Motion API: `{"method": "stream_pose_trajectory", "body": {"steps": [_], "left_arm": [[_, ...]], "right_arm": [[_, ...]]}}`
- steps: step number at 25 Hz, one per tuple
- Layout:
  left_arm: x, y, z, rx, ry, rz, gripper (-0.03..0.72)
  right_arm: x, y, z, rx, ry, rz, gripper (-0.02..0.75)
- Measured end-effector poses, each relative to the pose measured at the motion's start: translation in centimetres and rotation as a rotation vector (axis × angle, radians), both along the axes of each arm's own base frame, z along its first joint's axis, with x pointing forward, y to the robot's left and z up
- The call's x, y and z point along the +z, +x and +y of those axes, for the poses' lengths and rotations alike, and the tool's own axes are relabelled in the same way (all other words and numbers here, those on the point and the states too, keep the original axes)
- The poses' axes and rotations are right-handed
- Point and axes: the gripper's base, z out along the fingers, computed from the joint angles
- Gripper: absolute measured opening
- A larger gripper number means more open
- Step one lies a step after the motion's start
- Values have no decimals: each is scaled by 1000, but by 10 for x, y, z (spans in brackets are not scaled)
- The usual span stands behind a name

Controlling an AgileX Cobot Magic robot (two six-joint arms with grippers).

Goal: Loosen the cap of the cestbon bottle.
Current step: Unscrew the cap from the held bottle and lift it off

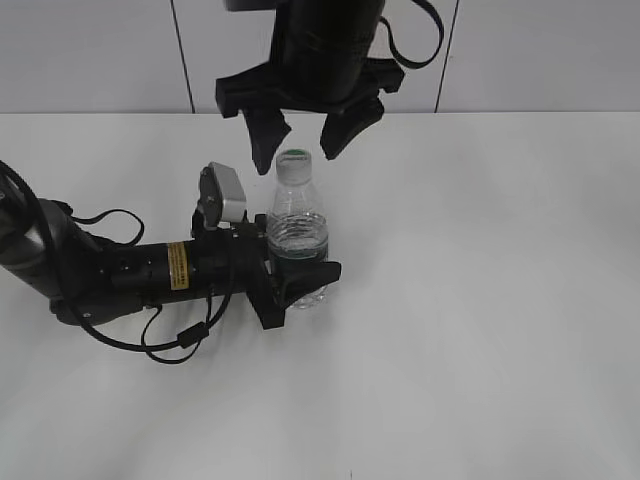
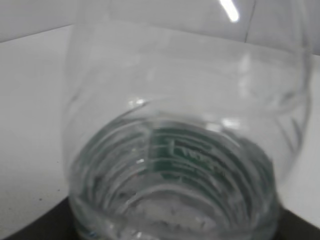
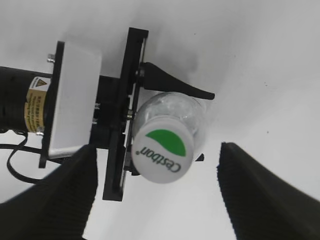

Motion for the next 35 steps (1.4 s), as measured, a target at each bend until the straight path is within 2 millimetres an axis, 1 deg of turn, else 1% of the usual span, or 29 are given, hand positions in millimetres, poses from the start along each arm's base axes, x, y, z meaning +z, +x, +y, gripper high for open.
{"method": "stream_pose_trajectory", "body": {"steps": [4, 9, 19, 24, 29, 32, 35], "left_arm": [[0, 0, 0, -1, 0, 0, 411], [0, -1, 0, -9, 2, -2, 411], [0, -3, -1, -39, 8, -6, 411], [0, -3, -1, -39, 7, -6, 411], [0, -3, -1, -39, 7, -6, 411], [0, -3, -1, -39, 7, -6, 411], [0, -3, -1, -39, 7, -6, 411]], "right_arm": [[0, 1, -1, 1, -17, -14, 566], [-9, 4, 1, 7, -32, -1, 566], [-10, 4, 1, 23, -35, -4, 563], [-13, 3, 2, 31, -28, 9, 470], [-14, 3, 4, 42, -19, 19, 397], [-14, 3, 3, 44, -26, 13, 303], [-14, 4, 3, 51, -30, 9, 301]]}}
